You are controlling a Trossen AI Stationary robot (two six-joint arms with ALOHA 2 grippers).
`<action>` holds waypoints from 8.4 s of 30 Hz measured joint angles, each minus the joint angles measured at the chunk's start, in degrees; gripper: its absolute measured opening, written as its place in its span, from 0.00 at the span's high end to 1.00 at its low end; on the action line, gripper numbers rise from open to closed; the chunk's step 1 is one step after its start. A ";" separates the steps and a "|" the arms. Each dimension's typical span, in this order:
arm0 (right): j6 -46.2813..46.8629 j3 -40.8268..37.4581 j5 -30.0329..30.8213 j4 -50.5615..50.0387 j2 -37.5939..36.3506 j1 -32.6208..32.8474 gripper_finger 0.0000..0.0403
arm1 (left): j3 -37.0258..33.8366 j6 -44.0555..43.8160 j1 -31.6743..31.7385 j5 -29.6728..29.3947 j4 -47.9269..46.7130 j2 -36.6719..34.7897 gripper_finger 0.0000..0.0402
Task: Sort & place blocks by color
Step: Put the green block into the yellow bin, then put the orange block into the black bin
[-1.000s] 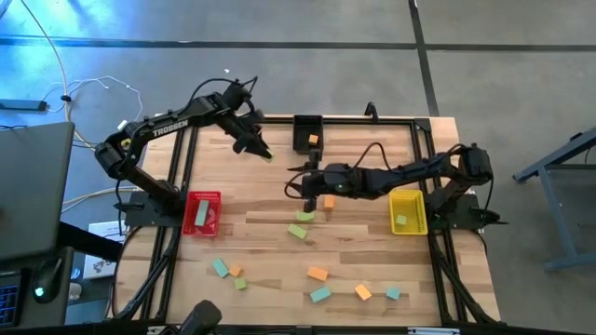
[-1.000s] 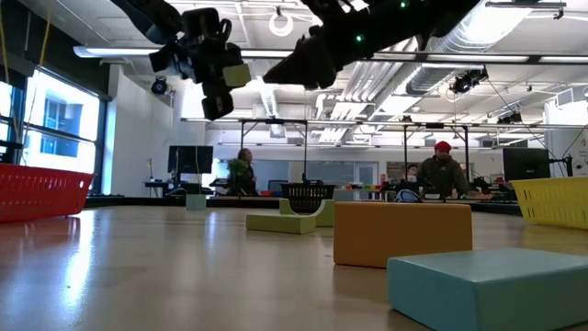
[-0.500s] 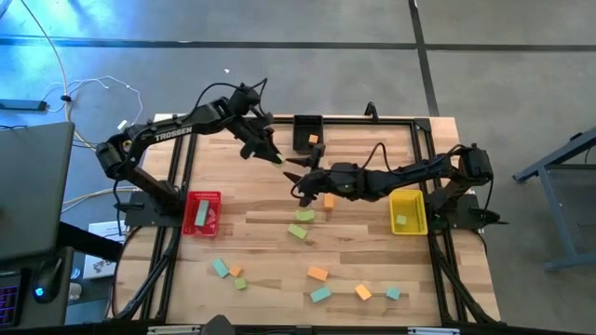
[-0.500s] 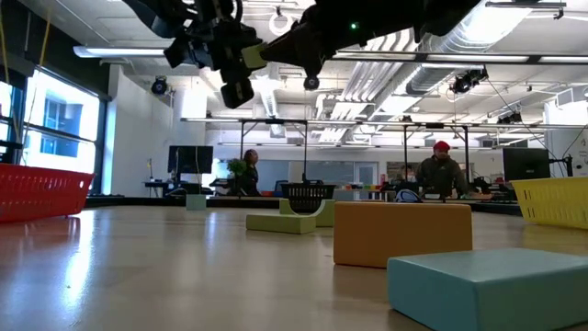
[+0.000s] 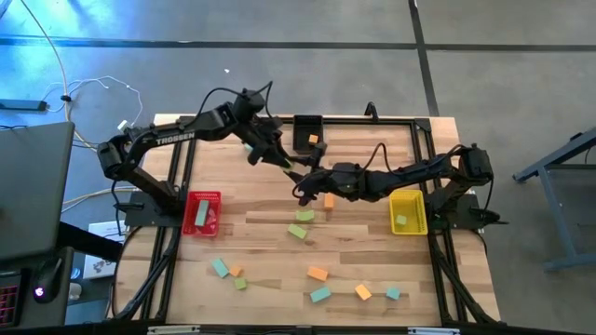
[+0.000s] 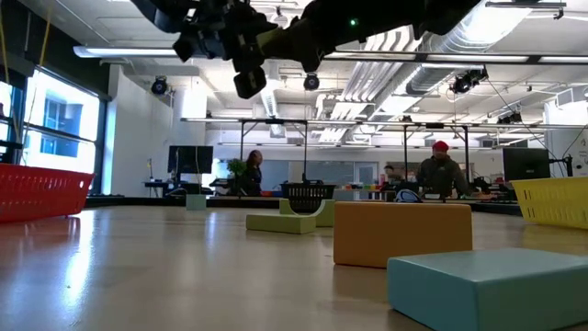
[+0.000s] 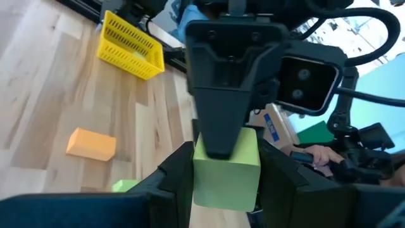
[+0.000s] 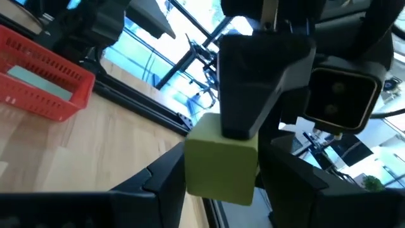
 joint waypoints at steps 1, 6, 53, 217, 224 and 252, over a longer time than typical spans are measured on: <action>0.01 0.00 0.07 0.03 0.01 0.00 0.56 | 0.00 -0.53 -0.33 -0.09 0.66 0.00 0.73; 0.18 0.00 0.61 0.39 0.02 0.20 0.66 | 0.02 -1.21 -1.33 -1.09 2.02 0.00 0.73; 70.64 -0.04 20.33 -64.88 -1.79 7.37 0.74 | 0.02 19.12 -2.17 -41.98 -15.48 0.02 0.53; 149.87 -14.82 -16.07 -110.00 -26.43 18.56 0.50 | 0.02 27.29 -21.88 -51.45 -18.46 0.02 0.53; 148.93 -14.80 -14.50 -108.71 -26.43 18.56 0.50 | 0.02 26.12 -21.88 -51.46 -17.85 0.02 0.53; 114.68 -5.38 7.63 -85.53 -26.43 9.60 0.50 | 0.00 31.85 -18.44 -69.21 -24.56 -1.18 0.53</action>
